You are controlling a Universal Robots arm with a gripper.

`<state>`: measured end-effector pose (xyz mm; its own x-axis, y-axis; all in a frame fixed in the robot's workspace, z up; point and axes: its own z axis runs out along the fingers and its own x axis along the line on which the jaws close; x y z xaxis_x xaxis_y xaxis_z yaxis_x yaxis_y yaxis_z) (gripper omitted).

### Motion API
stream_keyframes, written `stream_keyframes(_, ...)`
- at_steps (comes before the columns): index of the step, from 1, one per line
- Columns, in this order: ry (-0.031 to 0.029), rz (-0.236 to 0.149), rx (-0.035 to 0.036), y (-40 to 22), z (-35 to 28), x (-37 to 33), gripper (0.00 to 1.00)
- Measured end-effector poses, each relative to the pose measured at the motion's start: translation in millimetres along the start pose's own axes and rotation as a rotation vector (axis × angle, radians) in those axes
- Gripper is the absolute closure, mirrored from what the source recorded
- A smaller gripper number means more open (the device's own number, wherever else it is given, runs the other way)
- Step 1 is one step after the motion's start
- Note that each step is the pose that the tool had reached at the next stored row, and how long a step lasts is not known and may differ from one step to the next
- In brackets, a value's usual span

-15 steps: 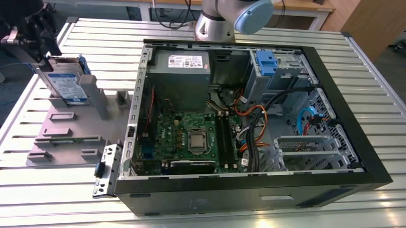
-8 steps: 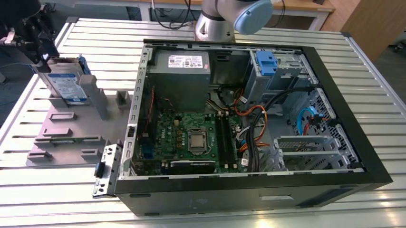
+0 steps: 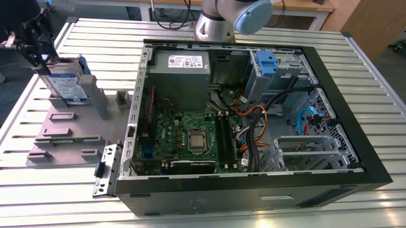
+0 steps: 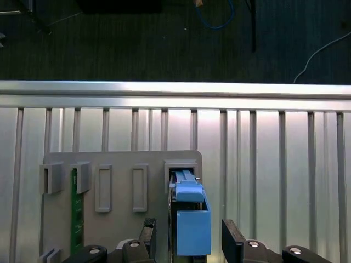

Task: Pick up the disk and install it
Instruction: 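Pick up the disk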

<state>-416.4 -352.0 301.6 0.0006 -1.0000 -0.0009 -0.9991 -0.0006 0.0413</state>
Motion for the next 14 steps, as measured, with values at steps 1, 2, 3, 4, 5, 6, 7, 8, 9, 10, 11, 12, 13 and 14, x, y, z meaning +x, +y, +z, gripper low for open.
stream_keyframes(1,0.0,0.0,-0.0001,0.3,1.2,0.0,0.41)
stream_keyframes(2,0.0001,0.0,-0.0001,0.6,2.3,0.0,0.41)
stream_keyframes(3,0.0,0.0,-0.0001,1.0,3.4,0.0,0.41)
stream_keyframes(4,0.0001,0.0,-0.0001,1.5,4.2,0.0,0.41)
stream_keyframes(5,0.0,0.0,-0.0001,2.1,5.1,0.0,0.41)
stream_keyframes(6,0.0,0.0,-0.0001,2.5,5.8,0.0,0.41)
stream_keyframes(7,0.0,0.0,-0.0001,3.1,6.6,0.0,0.41)
stream_keyframes(8,0.0,0.0,-0.0001,3.7,7.3,0.0,0.41)
stream_keyframes(9,0.0001,0.0,-0.0001,4.4,8.0,0.0,0.41)
stream_keyframes(10,0.0001,0.0,-0.0001,5.2,8.7,0.0,0.41)
stream_keyframes(11,0.0,0.0,0.0,5.9,9.6,0.0,0.41)
stream_keyframes(12,0.0,0.0,0.0,6.3,10.5,0.0,0.41)
stream_keyframes(13,-0.0001,0.0,0.0001,6.6,11.5,0.0,0.41)
stream_keyframes(14,0.0,0.0,-0.0001,6.8,12.4,0.0,0.41)
